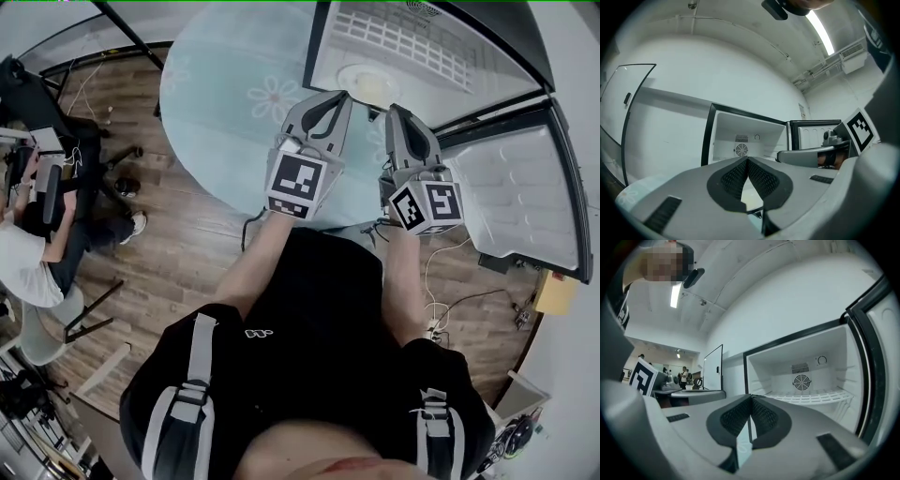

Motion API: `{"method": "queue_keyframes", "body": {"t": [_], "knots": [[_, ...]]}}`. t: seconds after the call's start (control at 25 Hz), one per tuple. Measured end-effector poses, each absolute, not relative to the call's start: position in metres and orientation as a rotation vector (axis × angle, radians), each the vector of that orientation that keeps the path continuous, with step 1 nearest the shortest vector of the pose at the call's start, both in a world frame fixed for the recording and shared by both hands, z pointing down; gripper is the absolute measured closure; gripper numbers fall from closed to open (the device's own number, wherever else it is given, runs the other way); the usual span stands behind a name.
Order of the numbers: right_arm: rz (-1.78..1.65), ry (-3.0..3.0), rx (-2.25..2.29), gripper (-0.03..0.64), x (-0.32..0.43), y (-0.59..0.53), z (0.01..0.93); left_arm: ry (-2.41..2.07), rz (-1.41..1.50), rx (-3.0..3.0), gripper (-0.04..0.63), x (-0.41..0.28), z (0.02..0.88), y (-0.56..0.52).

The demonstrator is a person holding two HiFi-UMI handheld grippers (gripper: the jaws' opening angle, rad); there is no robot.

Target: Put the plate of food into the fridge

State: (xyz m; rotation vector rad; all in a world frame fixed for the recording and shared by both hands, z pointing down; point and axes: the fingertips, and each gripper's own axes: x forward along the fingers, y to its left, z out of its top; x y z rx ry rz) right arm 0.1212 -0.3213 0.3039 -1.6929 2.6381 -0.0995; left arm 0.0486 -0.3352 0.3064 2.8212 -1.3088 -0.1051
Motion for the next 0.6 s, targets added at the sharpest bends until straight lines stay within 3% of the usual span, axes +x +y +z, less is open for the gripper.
{"method": "queue_keyframes", "body": {"t": [0.6], "knots": [[-0.033, 2.740, -1.681, 0.618, 0.103, -0.330, 0.313, -1.289, -0.011, 2.866, 0.603, 0.058, 0.327, -0.333]]}}
